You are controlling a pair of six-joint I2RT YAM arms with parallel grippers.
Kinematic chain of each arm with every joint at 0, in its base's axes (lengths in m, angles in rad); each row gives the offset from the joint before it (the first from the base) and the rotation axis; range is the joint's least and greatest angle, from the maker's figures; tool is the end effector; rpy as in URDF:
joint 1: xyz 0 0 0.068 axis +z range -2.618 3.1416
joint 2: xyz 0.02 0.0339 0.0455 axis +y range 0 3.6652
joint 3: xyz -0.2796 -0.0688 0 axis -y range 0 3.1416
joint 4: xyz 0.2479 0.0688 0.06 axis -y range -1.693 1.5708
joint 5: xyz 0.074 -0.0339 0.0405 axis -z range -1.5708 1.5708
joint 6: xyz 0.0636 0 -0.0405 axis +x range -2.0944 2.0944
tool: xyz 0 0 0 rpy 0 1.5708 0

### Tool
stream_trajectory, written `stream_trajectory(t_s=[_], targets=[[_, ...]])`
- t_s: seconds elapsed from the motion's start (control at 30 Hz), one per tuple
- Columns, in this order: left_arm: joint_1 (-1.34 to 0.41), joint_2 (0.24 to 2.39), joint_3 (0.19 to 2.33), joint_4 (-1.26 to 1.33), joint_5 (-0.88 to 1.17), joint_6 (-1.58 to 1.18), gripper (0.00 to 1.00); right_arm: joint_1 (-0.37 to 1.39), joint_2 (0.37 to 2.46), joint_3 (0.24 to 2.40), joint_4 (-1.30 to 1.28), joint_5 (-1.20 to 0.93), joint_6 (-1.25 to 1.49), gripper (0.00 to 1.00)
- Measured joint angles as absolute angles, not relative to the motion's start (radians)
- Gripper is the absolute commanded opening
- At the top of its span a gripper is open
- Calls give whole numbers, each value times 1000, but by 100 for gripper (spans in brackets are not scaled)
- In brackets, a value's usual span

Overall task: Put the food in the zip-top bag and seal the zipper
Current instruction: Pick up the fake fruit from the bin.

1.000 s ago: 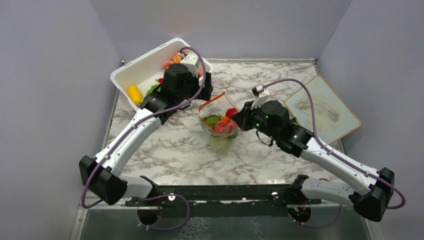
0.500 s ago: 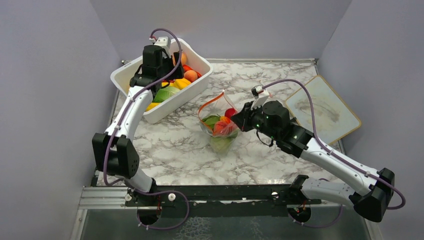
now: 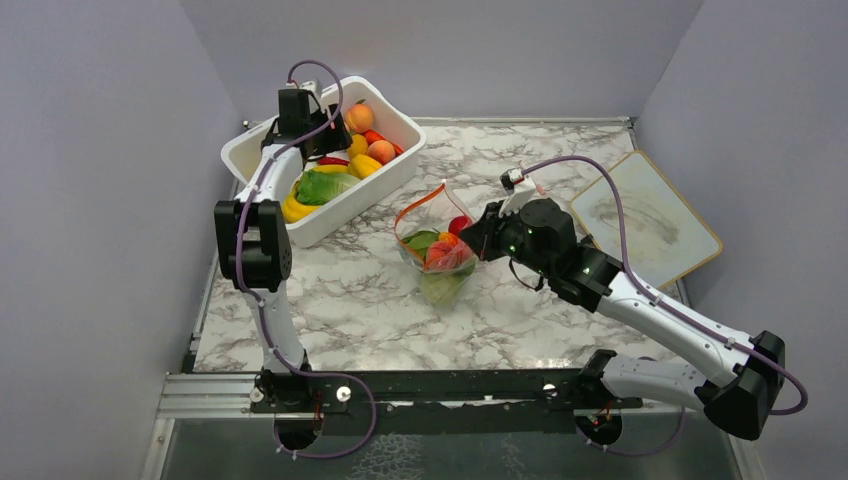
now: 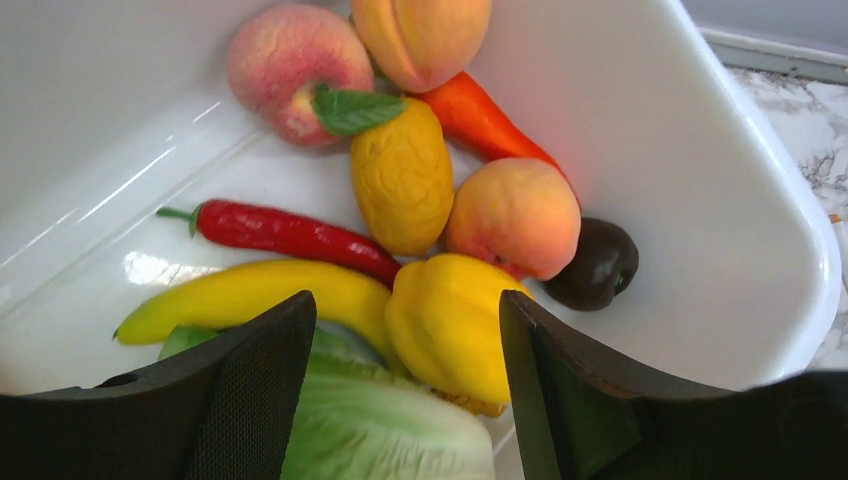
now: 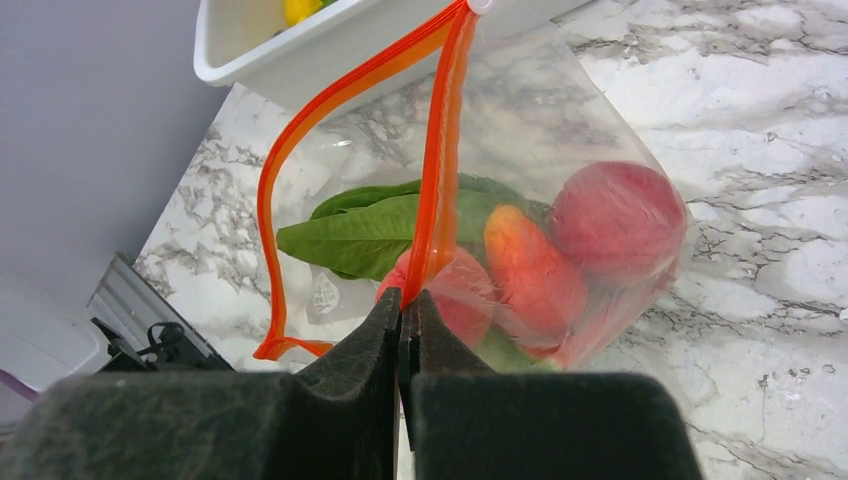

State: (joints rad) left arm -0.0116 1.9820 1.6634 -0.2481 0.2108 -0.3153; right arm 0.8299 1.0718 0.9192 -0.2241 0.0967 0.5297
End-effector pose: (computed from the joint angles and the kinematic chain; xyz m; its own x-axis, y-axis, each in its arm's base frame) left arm 0.5007 -0.0191 0.2760 -0.5686 -0.2967 -0.7673 0.0121 0.9296 -0.3684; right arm 0.1854 0.1936 0.3301 -0.5547 0.1387 -0.8204 -0.4560 0.7740 0.4392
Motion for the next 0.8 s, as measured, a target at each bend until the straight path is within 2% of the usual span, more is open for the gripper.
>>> stream_trajectory(t_s=[0.2, 0.43, 0.8], targets=[[-9, 2127, 1840, -257, 270, -304, 74, 830, 1082, 924, -225, 116, 524, 1], [-9, 2244, 1992, -262, 295, -294, 71, 830, 1111, 955, -232, 123, 517, 1], [-10, 2360, 2054, -262, 291, -279, 67, 830, 1111, 977, -241, 124, 508, 1]])
